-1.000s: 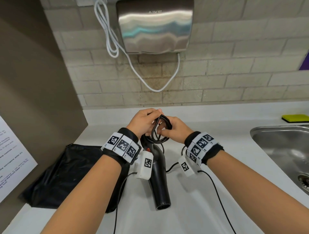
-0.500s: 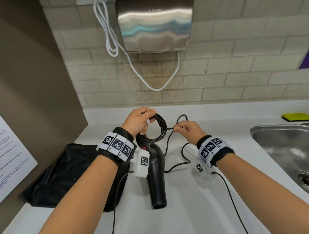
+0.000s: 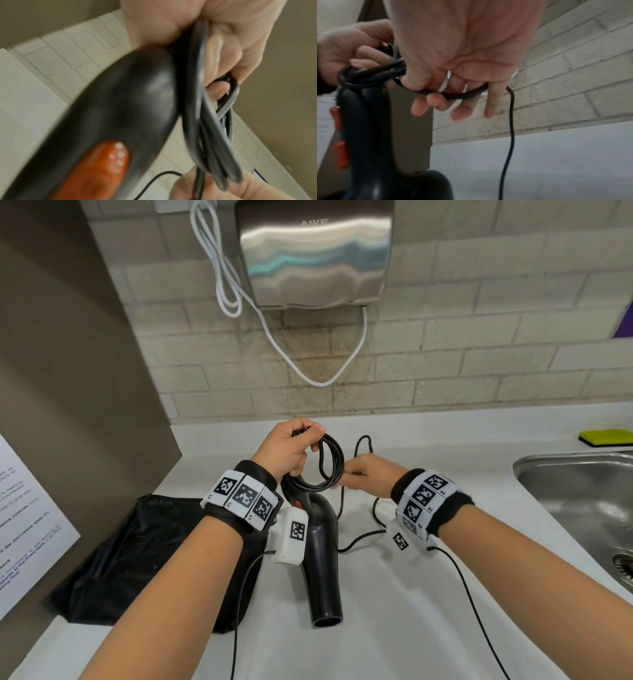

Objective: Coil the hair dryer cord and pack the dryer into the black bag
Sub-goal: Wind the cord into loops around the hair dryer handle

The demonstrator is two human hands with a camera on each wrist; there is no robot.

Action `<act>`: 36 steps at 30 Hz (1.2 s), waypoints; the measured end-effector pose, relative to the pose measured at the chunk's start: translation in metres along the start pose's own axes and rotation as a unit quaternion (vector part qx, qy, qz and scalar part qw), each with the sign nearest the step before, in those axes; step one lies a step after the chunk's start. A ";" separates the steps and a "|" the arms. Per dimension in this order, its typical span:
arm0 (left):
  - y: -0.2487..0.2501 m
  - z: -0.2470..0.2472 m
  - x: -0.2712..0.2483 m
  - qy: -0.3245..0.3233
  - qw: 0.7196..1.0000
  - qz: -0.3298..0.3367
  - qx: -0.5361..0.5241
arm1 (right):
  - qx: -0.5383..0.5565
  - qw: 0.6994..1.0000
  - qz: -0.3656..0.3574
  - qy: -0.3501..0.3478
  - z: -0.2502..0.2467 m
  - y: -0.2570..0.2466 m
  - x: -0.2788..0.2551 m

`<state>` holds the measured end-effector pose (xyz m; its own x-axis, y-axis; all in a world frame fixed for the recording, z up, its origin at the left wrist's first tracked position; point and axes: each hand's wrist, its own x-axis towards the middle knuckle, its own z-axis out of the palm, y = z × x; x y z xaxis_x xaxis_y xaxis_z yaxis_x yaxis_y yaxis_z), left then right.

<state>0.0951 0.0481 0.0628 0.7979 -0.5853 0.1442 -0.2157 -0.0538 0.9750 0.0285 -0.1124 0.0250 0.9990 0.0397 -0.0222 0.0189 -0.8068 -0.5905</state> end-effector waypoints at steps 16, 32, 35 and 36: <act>0.007 0.015 0.004 -0.035 0.998 -0.013 0.042 | -0.031 0.924 0.089 0.372 -0.037 -0.038 -0.001; 0.000 0.007 0.006 0.025 1.000 -0.009 -0.009 | 0.096 0.915 -0.019 0.393 -0.022 -0.029 -0.009; -0.002 0.005 0.008 0.052 0.998 -0.026 -0.035 | -0.156 0.925 0.092 0.333 -0.021 -0.009 -0.014; -0.002 0.005 0.008 0.054 0.997 -0.027 -0.040 | -0.201 0.922 0.124 0.306 -0.019 -0.003 -0.015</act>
<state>0.0988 0.0395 0.0607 0.8645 -0.4918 0.1038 -0.1279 -0.0156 0.9917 0.0138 -0.1219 0.0429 0.8086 -0.4159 0.4163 -0.3213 -0.9047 -0.2796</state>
